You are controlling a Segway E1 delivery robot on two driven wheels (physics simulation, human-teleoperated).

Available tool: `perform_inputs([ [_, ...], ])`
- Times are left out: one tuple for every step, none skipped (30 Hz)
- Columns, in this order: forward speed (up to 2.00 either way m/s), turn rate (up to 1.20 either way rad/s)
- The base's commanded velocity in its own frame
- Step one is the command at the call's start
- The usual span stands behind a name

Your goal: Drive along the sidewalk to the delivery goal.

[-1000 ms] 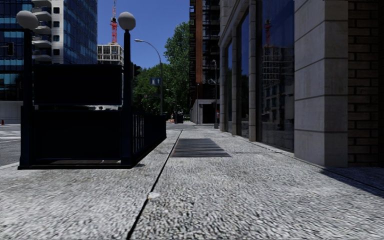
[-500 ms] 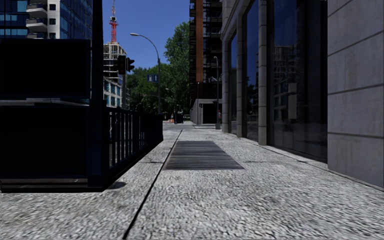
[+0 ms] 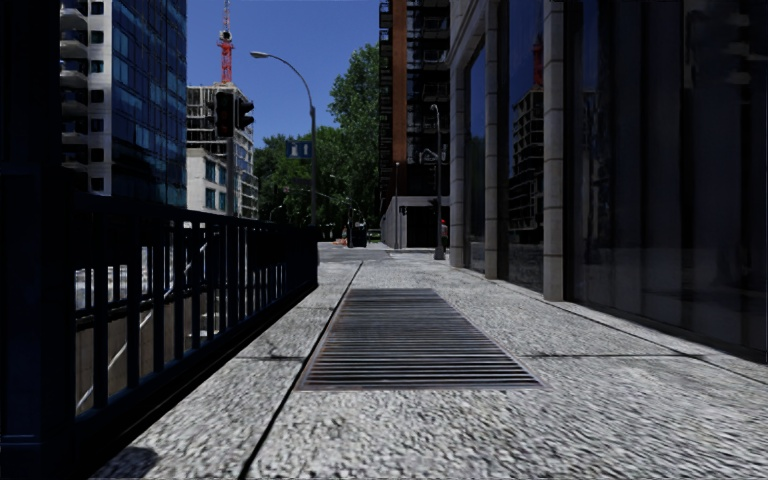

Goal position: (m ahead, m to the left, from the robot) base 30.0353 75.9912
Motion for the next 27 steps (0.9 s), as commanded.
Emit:
perform_inputs([
  [2.00,0.00],
  [2.00,0.00],
  [2.00,0.00],
  [2.00,0.00],
  [2.00,0.00],
  [2.00,0.00],
  [2.00,0.00],
  [2.00,0.00],
  [2.00,0.00],
  [2.00,0.00],
  [2.00,0.00],
  [2.00,0.00],
  [2.00,0.00],
  [2.00,0.00],
  [2.00,0.00],
  [2.00,0.00],
  [2.00,0.00],
  [2.00,0.00],
  [2.00,0.00],
  [2.00,0.00],
  [2.00,0.00],
  [2.00,0.00],
  [2.00,0.00],
  [2.00,0.00],
  [2.00,0.00],
  [2.00,0.00],
  [2.00,0.00],
])
